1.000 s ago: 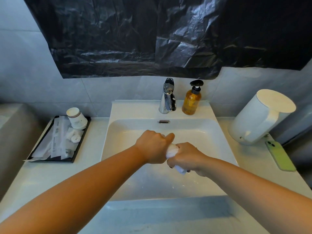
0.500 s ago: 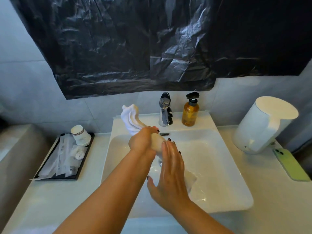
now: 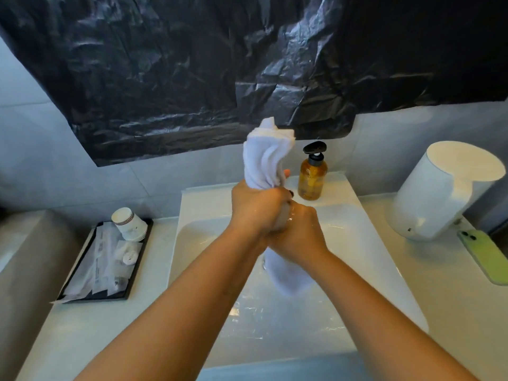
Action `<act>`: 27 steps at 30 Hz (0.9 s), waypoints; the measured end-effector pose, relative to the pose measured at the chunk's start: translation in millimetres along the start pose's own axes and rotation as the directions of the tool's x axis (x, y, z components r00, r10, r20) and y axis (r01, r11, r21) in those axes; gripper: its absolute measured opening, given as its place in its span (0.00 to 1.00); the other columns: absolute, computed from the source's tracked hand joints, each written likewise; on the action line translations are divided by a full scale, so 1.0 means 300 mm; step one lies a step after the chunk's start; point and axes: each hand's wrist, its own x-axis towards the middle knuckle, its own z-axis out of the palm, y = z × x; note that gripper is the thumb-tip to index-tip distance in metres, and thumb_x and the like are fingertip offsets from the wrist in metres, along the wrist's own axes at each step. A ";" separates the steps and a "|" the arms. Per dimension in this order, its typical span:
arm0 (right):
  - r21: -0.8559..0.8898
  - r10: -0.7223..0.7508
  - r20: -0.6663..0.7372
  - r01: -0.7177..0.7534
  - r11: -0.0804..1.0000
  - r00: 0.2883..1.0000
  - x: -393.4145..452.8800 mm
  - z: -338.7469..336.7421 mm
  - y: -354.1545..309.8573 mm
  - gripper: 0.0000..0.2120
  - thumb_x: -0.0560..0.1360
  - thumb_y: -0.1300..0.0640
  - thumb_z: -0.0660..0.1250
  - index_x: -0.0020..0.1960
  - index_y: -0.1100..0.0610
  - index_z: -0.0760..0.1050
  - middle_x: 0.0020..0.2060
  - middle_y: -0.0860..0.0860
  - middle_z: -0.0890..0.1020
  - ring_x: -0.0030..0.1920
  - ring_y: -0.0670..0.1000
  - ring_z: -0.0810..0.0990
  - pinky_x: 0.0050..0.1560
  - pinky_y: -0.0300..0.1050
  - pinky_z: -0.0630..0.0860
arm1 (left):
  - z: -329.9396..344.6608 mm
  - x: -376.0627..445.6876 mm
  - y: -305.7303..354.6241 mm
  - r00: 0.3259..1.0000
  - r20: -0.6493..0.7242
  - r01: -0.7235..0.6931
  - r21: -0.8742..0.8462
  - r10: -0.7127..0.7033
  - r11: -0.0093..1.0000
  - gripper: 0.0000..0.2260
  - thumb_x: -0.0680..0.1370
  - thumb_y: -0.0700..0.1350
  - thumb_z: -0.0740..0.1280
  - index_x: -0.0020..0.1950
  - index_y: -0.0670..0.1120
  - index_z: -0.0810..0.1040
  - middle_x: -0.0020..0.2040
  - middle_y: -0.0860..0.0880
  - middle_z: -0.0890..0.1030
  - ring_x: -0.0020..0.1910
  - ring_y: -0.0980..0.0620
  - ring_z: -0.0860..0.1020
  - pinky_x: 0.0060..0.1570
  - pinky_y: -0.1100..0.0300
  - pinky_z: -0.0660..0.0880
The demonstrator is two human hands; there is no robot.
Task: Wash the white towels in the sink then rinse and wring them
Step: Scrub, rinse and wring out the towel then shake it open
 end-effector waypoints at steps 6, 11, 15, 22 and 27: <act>0.337 0.020 0.284 -0.119 0.934 0.959 0.079 -0.066 -0.012 0.09 0.60 0.59 0.70 0.34 0.57 0.70 0.31 0.50 0.75 0.35 0.51 0.76 0.34 0.48 0.70 | -0.035 0.079 0.039 0.939 0.340 -0.099 0.130 0.050 0.987 0.19 0.67 0.33 0.68 0.55 0.45 0.84 0.55 0.47 0.85 0.58 0.49 0.82 0.60 0.49 0.78; 0.490 0.000 0.423 -0.229 0.841 0.906 0.081 -0.114 -0.031 0.11 0.56 0.61 0.67 0.36 0.52 0.70 0.35 0.50 0.75 0.36 0.48 0.76 0.36 0.43 0.71 | -0.019 0.127 0.072 0.802 0.588 -0.257 0.180 0.105 0.950 0.14 0.60 0.47 0.73 0.44 0.54 0.87 0.51 0.47 0.86 0.57 0.44 0.82 0.59 0.45 0.78; 0.540 -0.010 0.511 -0.312 0.782 0.859 0.072 -0.121 -0.028 0.12 0.54 0.63 0.65 0.36 0.56 0.69 0.33 0.52 0.74 0.33 0.47 0.72 0.35 0.43 0.70 | -0.014 0.170 0.077 0.688 0.721 -0.278 0.167 0.075 0.946 0.14 0.62 0.46 0.74 0.47 0.51 0.85 0.49 0.45 0.85 0.52 0.46 0.82 0.60 0.39 0.76; 0.552 -0.058 0.674 -0.449 0.703 0.737 0.049 -0.124 -0.009 0.04 0.56 0.66 0.61 0.29 0.60 0.69 0.24 0.52 0.70 0.25 0.48 0.68 0.30 0.39 0.64 | -0.013 0.215 0.040 0.501 0.861 -0.198 0.208 -0.084 0.958 0.11 0.62 0.41 0.72 0.42 0.49 0.87 0.42 0.50 0.86 0.45 0.52 0.84 0.49 0.58 0.80; 0.615 -0.139 0.627 -0.377 0.693 0.766 0.061 -0.111 0.001 0.08 0.54 0.64 0.65 0.33 0.58 0.71 0.29 0.52 0.74 0.32 0.50 0.71 0.34 0.42 0.66 | -0.015 0.187 0.046 0.623 0.782 -0.239 0.192 -0.002 0.952 0.24 0.65 0.35 0.72 0.61 0.43 0.77 0.51 0.46 0.86 0.52 0.50 0.83 0.51 0.56 0.80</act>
